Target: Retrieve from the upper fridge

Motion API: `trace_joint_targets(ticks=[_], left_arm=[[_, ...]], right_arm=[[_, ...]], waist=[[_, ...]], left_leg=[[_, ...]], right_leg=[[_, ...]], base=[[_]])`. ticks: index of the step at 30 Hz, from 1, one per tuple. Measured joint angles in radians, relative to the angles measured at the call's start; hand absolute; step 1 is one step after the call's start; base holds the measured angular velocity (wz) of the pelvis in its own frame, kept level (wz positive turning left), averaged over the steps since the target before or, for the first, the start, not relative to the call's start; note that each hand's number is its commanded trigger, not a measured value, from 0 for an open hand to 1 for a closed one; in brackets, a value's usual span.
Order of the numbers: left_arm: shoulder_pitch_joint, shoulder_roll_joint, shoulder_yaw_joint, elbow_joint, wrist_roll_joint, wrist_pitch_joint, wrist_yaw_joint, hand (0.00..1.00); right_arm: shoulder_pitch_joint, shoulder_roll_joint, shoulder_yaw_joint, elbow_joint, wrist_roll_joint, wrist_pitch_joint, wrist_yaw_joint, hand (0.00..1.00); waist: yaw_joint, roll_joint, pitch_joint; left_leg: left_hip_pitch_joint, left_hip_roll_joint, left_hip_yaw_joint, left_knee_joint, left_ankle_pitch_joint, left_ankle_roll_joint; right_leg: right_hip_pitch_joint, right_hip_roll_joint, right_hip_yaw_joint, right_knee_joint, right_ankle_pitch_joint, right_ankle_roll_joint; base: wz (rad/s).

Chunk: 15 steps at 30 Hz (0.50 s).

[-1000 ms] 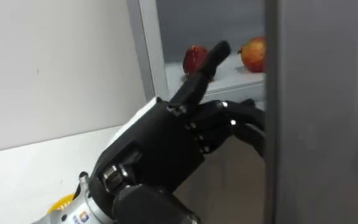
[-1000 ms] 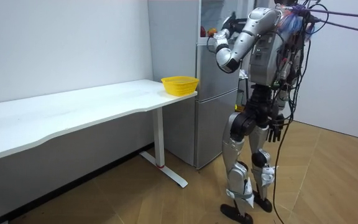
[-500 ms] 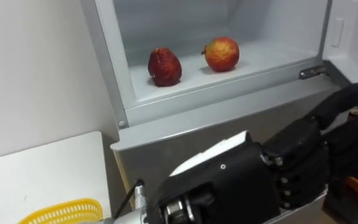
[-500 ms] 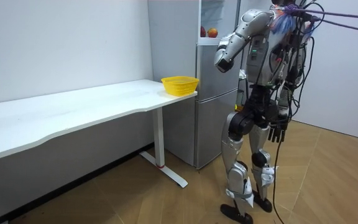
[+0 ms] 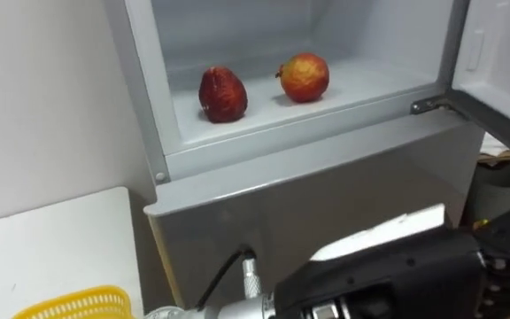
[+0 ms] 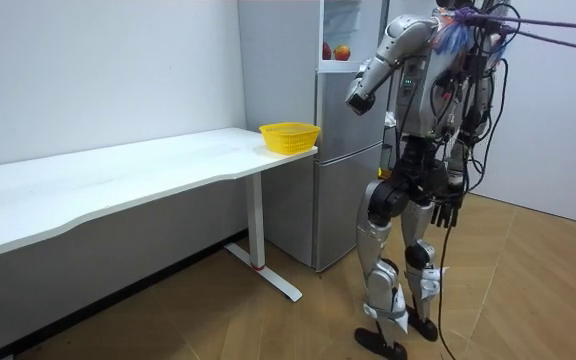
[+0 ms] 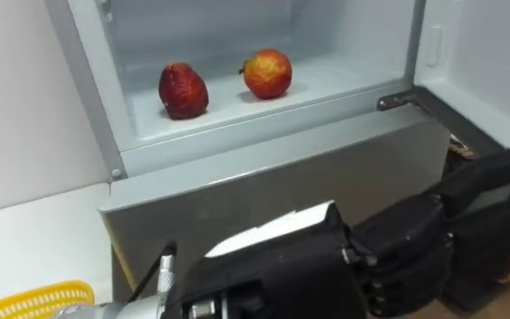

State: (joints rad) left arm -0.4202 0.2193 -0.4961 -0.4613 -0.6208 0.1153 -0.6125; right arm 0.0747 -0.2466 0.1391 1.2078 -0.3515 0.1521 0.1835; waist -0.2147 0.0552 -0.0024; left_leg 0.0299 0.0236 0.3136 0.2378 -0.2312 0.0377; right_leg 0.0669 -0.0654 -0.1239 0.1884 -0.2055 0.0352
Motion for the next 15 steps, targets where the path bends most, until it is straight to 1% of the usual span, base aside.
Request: trace_joint_targets(ticks=[6, 9, 12, 13, 14, 15], left_arm=[[0.000, 0.000, 0.001, -0.001, 0.010, 0.000, 0.022, 0.00], [0.000, -0.003, 0.010, -0.015, 0.070, 0.000, 0.035, 0.00], [0.000, -0.001, 0.033, -0.038, 0.098, -0.002, 0.052, 0.00], [0.001, -0.001, 0.050, -0.050, 0.126, -0.005, 0.063, 0.00], [0.002, 0.002, 0.059, -0.055, 0.144, -0.007, 0.068, 0.00], [0.008, 0.006, 0.084, -0.070, 0.187, -0.011, 0.077, 0.00]], right_arm=[[-0.003, -0.004, 0.001, -0.001, -0.004, -0.003, -0.006, 0.00], [0.002, -0.005, 0.001, 0.008, 0.001, -0.014, -0.019, 0.00], [0.004, -0.005, 0.001, 0.031, 0.007, -0.029, -0.021, 0.00], [0.003, -0.005, 0.001, 0.040, 0.006, -0.030, -0.024, 0.00], [0.004, -0.004, 0.000, 0.046, 0.003, -0.030, -0.028, 0.00], [0.006, -0.003, -0.003, 0.056, -0.004, -0.032, -0.035, 0.00]], waist=[[0.006, 0.010, 0.0006], [0.014, 0.016, -0.0034], [0.043, 0.018, -0.0045], [0.055, 0.017, -0.0037], [0.059, 0.017, -0.0034], [0.073, 0.016, -0.0032]], left_leg=[[-0.004, 0.000, 0.002, -0.009, 0.000, 0.000], [-0.002, 0.000, 0.002, -0.010, 0.000, 0.000], [0.001, 0.000, 0.007, -0.008, 0.001, -0.002], [0.007, 0.000, 0.004, -0.008, 0.001, -0.002], [0.011, 0.000, 0.004, -0.008, 0.001, -0.002], [0.020, 0.000, 0.003, -0.008, 0.001, -0.002]], right_leg=[[-0.012, 0.001, 0.003, -0.001, 0.000, 0.000], [-0.007, 0.001, 0.002, -0.001, 0.000, 0.000], [-0.007, 0.002, 0.009, 0.000, 0.000, -0.001], [-0.001, 0.002, 0.010, -0.001, 0.000, -0.001], [0.004, 0.002, 0.010, -0.002, 0.000, -0.001], [0.012, 0.002, 0.010, -0.001, 0.000, -0.001]], base=[[0.00], [0.00], [-0.06], [-0.03], [0.00], [-0.07]])
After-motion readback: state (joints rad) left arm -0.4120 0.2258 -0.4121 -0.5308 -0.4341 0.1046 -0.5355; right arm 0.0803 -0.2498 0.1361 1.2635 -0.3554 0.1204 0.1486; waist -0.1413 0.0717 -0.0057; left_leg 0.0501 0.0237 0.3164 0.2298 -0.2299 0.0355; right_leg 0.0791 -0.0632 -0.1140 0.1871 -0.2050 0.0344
